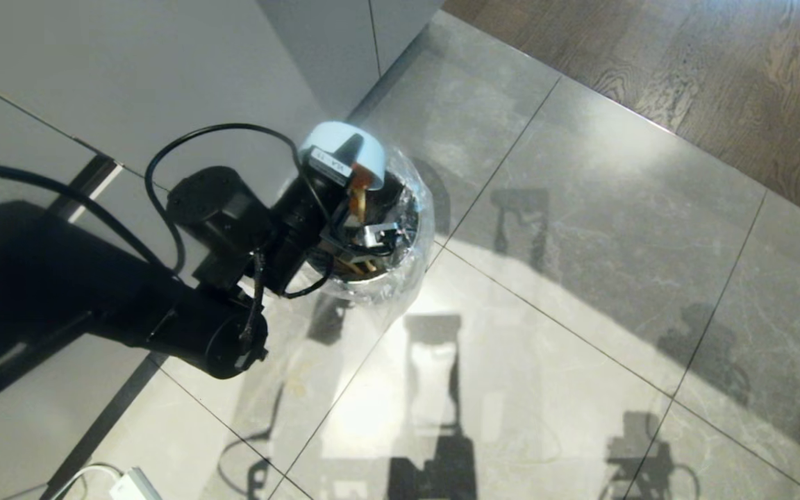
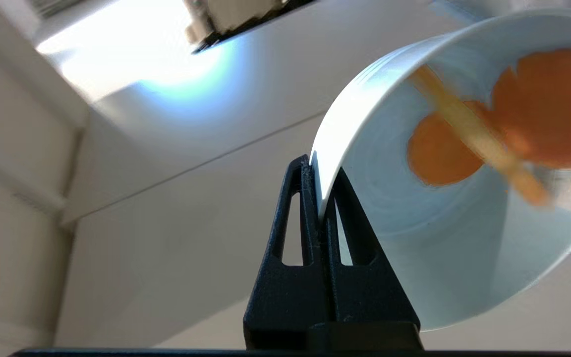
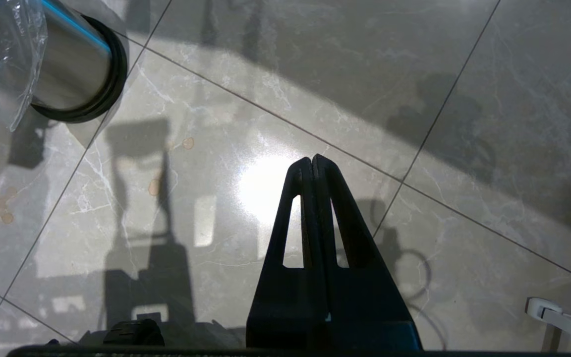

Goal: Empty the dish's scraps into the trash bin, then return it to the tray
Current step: Pour the leftover food from the bowl into the trash can

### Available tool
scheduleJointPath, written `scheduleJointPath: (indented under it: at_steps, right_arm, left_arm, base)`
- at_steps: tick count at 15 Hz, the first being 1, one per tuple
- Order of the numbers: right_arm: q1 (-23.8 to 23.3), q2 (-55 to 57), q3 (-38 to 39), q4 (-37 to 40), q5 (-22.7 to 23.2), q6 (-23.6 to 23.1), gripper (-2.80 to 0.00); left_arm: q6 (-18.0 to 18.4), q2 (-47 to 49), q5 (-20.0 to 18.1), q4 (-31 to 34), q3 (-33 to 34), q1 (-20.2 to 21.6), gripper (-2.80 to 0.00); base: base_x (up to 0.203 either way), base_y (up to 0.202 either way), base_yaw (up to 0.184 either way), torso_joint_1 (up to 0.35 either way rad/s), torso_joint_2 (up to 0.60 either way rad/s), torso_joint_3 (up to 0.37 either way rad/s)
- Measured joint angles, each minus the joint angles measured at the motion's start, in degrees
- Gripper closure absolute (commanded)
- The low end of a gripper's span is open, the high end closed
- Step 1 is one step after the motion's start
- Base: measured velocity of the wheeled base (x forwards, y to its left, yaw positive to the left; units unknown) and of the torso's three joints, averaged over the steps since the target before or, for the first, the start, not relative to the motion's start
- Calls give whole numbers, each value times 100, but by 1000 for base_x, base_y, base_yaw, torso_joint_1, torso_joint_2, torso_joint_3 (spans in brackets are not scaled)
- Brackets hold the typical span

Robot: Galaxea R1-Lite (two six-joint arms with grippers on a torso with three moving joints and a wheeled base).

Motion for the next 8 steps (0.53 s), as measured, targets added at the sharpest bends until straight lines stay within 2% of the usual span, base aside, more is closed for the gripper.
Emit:
scheduleJointPath:
  at_steps: [3, 8]
  right_arm:
    - [0, 0, 0, 0, 2, 1, 0]
    - [0, 0, 0, 0, 0, -1, 0]
  left_arm:
    - [113, -14, -104, -6, -312, 142, 0]
    - [126, -67, -103, -15, -435, 291, 0]
  base:
    - [0, 0, 0, 0, 0, 0]
    - [0, 0, 0, 0, 0, 0]
